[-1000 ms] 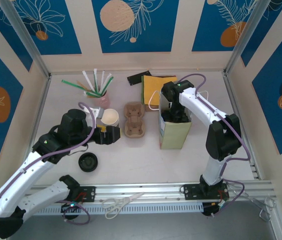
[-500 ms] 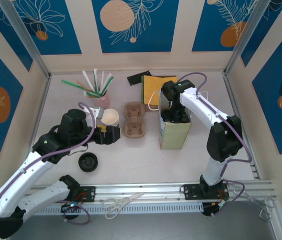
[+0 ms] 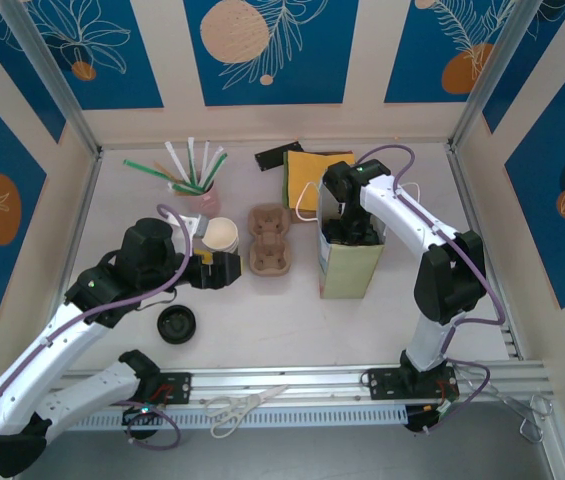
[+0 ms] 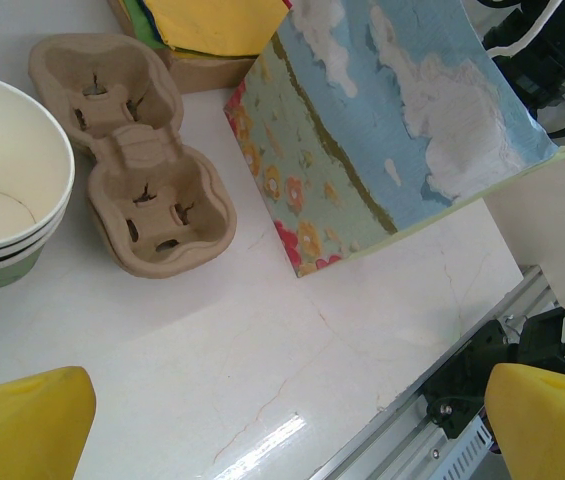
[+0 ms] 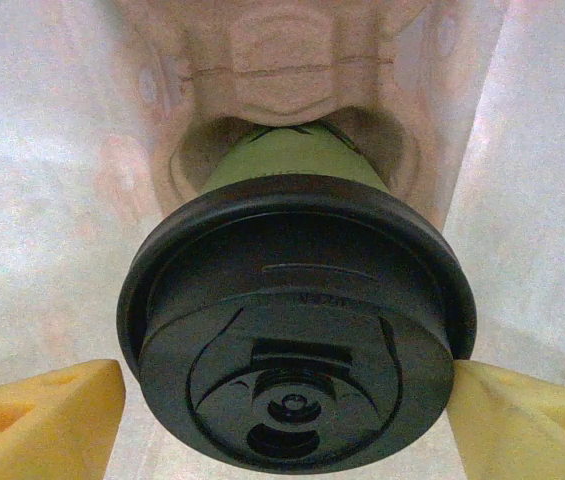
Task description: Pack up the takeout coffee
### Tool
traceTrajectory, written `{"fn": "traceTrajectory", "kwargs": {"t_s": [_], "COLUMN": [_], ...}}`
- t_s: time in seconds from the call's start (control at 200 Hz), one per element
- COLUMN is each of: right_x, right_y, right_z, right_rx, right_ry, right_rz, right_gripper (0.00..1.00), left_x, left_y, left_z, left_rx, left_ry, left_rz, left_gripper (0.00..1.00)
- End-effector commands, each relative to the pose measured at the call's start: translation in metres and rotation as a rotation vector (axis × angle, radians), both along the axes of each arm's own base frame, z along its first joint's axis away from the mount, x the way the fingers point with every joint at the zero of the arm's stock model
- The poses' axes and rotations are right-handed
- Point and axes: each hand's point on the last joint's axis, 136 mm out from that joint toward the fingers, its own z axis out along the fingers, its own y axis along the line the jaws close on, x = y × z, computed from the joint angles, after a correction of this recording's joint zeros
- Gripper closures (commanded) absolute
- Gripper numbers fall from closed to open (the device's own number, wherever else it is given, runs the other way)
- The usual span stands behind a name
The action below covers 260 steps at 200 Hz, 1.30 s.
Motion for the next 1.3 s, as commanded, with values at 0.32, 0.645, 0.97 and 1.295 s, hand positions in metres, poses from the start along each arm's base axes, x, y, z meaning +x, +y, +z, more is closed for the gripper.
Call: {"fn": "traceTrajectory", "kwargs": {"t_s": [0.32,0.645,0.97,1.295], "right_x": [-0.0035,-0.0037,-0.0043,-0.0063], "right_y": [0.0036,0.0025,0.0016,0.0008], "right_z": [0.0139,0.0156,0.0187,0.0226], "right_rx": [0.029,0.025,0.024,0.024], "right_ry": [-0.023,-0.027,-0.032,-0.037], "right_rz": [-0.005,-0.007,-0.011,-0.016], "right_gripper": [0.11,0.09,0.08,0.08], "left_x": [-0.0031,-0.0039,-0.0041,-0.0047], "left_y": [-0.0021,-0.0016,-0.0013,-0.0011], "left_z": [0.0047,0.0041,0.0035,0.0037], "left_rx": [-0.016,-0.015,-0.016,-0.019], "left_ry": [-0.008,-0.006,-0.005,-0.004], "left_rz": [-0.017,-0.016,-0.014,-0.014], "left_gripper": [0.0,0.0,0.0,0.0]}}
